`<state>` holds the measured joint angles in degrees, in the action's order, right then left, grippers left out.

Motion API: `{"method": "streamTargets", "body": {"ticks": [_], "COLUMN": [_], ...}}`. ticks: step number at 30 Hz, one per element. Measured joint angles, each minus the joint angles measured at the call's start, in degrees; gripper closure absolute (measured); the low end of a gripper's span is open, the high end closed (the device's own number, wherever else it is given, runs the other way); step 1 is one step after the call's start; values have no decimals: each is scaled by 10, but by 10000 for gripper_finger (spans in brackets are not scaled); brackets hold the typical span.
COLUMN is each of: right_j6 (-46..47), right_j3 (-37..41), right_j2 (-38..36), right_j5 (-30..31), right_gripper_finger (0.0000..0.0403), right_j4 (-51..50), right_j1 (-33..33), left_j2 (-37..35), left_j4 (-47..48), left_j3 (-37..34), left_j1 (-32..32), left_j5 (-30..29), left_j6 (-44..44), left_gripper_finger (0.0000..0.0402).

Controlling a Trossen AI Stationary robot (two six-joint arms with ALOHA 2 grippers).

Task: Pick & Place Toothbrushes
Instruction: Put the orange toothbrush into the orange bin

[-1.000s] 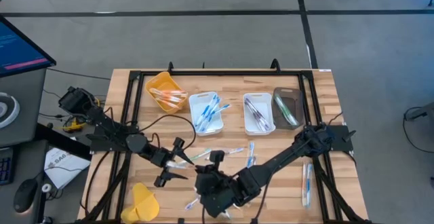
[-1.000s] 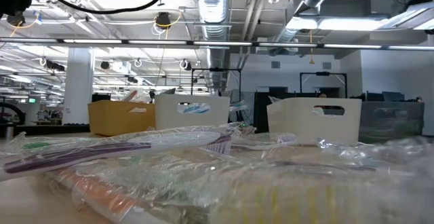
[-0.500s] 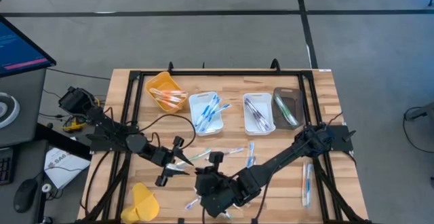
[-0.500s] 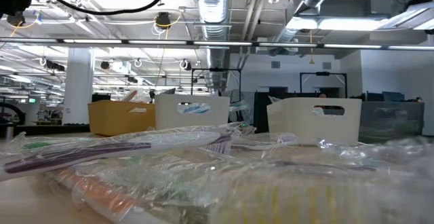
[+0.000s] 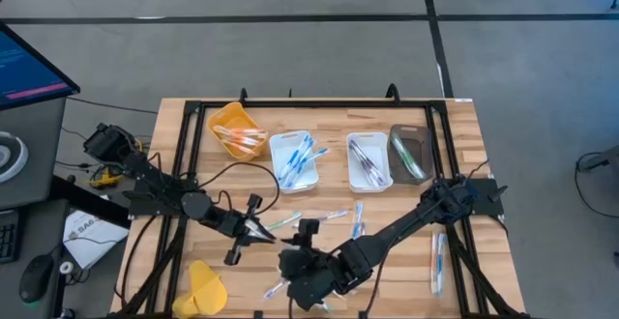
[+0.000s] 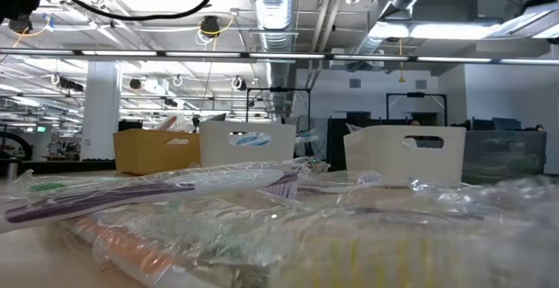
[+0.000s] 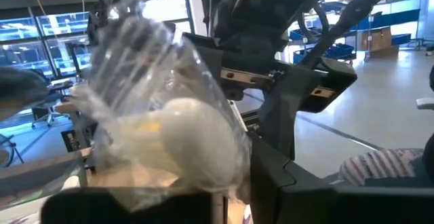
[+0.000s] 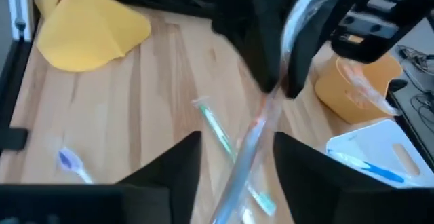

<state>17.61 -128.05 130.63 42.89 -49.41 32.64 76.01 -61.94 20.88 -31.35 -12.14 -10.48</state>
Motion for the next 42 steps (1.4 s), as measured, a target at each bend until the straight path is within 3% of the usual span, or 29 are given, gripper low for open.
{"method": "streamTargets", "body": {"ticks": [2,6,12,16,22,25,29,37,42], "right_j6": [0,43,321,457,456,459,459,459,461], "right_j3": [0,0,0,0,0,0,0,0,0], "right_j2": [0,-4,-4,-4,-7,-7,-7,-7,-7], "right_j5": [-12,-108,-128,-88,69,106,140,142,142], "right_gripper_finger": [209,182,169,169,169,169,168,168,168], "right_j4": [-18,-127,-329,-410,-406,-406,-406,-406,-406], "right_j1": [9,36,95,151,235,263,279,273,268], "left_j2": [0,0,0,0,0,0,-2,-58,-115], "left_j4": [0,1,14,18,76,160,334,815,980], "left_j3": [0,0,0,0,15,56,143,351,408], "left_j1": [0,0,0,0,0,0,4,48,106], "left_j5": [0,0,-12,-39,-144,-194,-216,-221,-237], "left_j6": [0,3,6,19,-17,-44,-78,-97,-68], "left_gripper_finger": [385,385,385,385,385,385,385,385,385]}}
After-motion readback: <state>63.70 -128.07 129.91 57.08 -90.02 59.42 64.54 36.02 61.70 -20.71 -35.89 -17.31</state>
